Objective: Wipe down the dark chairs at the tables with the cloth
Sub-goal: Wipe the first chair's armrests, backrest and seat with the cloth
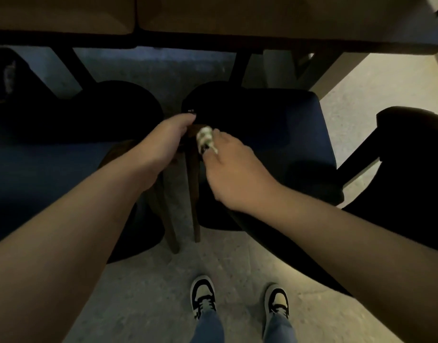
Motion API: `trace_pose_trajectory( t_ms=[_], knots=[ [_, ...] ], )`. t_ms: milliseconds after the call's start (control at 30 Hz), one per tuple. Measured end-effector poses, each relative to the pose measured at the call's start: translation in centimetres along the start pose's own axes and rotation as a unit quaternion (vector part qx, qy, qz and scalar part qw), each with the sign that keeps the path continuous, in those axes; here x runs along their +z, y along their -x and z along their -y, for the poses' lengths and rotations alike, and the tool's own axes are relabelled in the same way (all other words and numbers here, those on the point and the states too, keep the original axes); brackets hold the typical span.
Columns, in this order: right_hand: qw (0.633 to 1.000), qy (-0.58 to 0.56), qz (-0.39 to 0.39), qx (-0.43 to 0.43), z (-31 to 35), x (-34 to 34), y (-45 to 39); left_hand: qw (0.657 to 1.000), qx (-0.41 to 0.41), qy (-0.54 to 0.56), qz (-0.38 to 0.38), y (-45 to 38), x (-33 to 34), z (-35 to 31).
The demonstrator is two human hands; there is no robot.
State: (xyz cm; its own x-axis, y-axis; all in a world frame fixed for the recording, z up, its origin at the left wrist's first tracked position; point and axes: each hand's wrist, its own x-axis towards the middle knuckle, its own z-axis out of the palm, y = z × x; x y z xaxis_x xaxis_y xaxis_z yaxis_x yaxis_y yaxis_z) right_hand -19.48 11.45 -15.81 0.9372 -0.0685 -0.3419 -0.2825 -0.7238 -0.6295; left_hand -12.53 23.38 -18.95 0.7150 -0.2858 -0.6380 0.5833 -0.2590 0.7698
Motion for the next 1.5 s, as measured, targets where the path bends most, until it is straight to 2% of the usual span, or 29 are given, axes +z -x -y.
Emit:
trace_pose_trajectory(
  t_ms=[67, 133, 200, 267, 333, 433, 500, 600, 700, 900, 1133, 1200, 1267, 1400, 1500],
  knots=[
    [0.997, 0.050, -0.003, -0.052, 0.1, 0.6, 0.9, 1.000, -0.019, 0.007, 0.005, 0.2, -0.3, -0.3],
    [0.997, 0.068, 0.024, -0.036, 0.9, -0.1, -1.1, 1.000, -0.022, -0.014, 0.014, 0.6, -0.5, -0.4],
    [0.998, 0.038, 0.035, 0.029, 1.4, -0.6, -3.7, 1.000, -0.018, -0.013, 0.016, 0.8, -0.5, -0.6],
    [0.993, -0.070, 0.040, 0.087, 1.3, -0.6, -5.0, 1.000, -0.005, -0.008, 0.028, 1.1, -0.2, -0.8],
    [0.972, -0.191, 0.030, 0.134, 0.6, -0.7, -4.4, 0.999, 0.006, -0.021, 0.044, 1.3, 0.1, -0.7],
    [0.938, -0.285, 0.047, 0.189, -1.6, -1.1, -1.8, 0.997, 0.018, -0.053, 0.060, 1.7, 0.5, -0.6],
    [0.940, -0.275, 0.049, 0.196, -2.7, -0.9, -0.9, 0.996, 0.015, -0.084, 0.039, 2.1, 1.3, -0.5],
    [0.933, -0.289, 0.048, 0.207, -3.6, -0.4, -1.5, 0.974, 0.046, -0.222, -0.028, 3.4, 3.3, -0.1],
    [0.918, -0.318, 0.099, 0.213, -4.1, 0.4, -2.1, 0.973, 0.020, -0.215, -0.087, 3.9, 5.6, 0.3],
    [0.935, -0.244, 0.142, 0.213, -5.1, 0.1, -3.1, 0.969, -0.009, -0.161, -0.188, 5.5, 10.3, -0.8],
    [0.971, -0.188, 0.005, 0.148, -8.1, -6.1, -3.0, 0.959, -0.006, -0.169, -0.225, 6.5, 10.3, -1.1],
    [0.977, -0.155, 0.036, 0.144, -9.5, -7.0, -2.5, 0.957, -0.008, -0.180, -0.228, 6.7, 10.4, -1.3],
    [0.978, -0.128, 0.086, 0.141, -10.3, -5.1, -1.6, 0.953, -0.012, -0.203, -0.225, 6.7, 10.4, -1.3],
    [0.946, -0.151, 0.224, 0.176, -10.2, 0.2, -0.7, 0.944, -0.017, -0.233, -0.232, 6.5, 10.6, -1.5],
    [0.952, -0.131, 0.225, 0.163, -10.1, 0.1, -1.2, 0.939, -0.021, -0.244, -0.240, 6.5, 10.7, -1.5]
  ],
)
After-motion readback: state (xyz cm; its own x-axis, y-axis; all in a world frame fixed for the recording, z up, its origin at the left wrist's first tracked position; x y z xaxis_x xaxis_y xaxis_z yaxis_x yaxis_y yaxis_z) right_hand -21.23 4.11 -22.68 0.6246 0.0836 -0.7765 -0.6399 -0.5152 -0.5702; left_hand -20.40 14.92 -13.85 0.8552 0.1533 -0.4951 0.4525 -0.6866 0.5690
